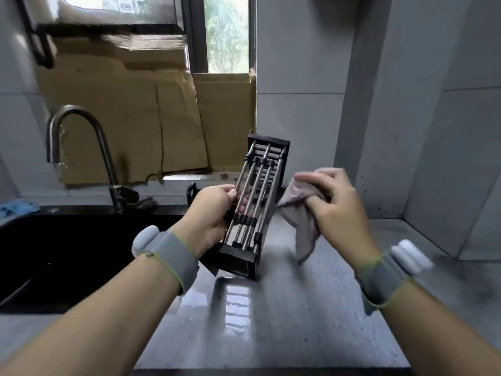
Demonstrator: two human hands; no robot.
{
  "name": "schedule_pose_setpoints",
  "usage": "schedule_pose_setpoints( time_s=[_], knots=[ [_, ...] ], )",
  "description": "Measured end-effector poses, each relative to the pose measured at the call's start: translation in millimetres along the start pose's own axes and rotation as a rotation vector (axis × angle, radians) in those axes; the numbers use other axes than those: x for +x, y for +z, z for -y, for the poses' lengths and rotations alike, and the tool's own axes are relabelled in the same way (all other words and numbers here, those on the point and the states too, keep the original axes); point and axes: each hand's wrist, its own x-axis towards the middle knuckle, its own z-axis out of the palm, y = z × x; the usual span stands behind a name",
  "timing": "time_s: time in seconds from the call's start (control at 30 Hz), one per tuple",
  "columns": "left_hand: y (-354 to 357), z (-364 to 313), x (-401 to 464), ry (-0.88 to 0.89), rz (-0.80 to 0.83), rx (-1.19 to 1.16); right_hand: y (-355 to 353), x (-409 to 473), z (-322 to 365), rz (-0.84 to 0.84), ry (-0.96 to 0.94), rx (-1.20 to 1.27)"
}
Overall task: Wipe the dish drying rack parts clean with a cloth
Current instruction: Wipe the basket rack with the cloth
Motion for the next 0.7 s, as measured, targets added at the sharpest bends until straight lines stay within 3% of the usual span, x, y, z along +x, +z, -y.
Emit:
schedule_pose_setpoints(
  time_s=[0.23,0.3,0.47,0.53,0.63,0.7],
  knots=[
    [-13,-12,-1,0.085,-0.006,-0.058,48,-26,13,0.289,-0.302,0.001],
    [-21,-13,0,0.112,-0.035,-0.040,46,-31,2,0.338,-0.228,0.006],
    [-42,-13,5,0.190,-0.142,0.120,37,-25,-30,0.280,0.066,-0.121],
    [-49,-12,5,0.213,-0.152,0.202,37,-25,-34,0.380,0.124,-0.201],
    [-55,-7,4,0.326,-0.147,0.508,37,-28,-29,0.627,0.175,-0.252],
    [-58,-4,2,0.427,-0.167,0.802,30,-20,-23,0.627,0.157,-0.291]
  ],
)
